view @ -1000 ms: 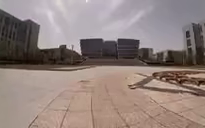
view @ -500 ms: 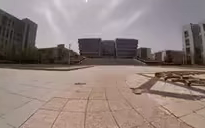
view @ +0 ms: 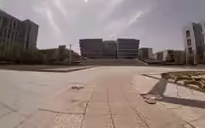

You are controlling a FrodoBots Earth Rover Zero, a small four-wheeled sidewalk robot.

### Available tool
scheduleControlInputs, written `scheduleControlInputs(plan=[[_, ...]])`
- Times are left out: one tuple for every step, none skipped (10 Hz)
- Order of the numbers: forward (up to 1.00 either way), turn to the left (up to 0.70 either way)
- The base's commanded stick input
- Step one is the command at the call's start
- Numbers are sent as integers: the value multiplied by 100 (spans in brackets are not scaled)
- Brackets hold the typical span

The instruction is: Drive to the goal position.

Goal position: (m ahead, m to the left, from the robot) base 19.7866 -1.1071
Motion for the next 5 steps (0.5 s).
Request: scheduleControlInputs(plan=[[100, 0], [100, 0], [100, 0], [100, 0], [100, -1]])
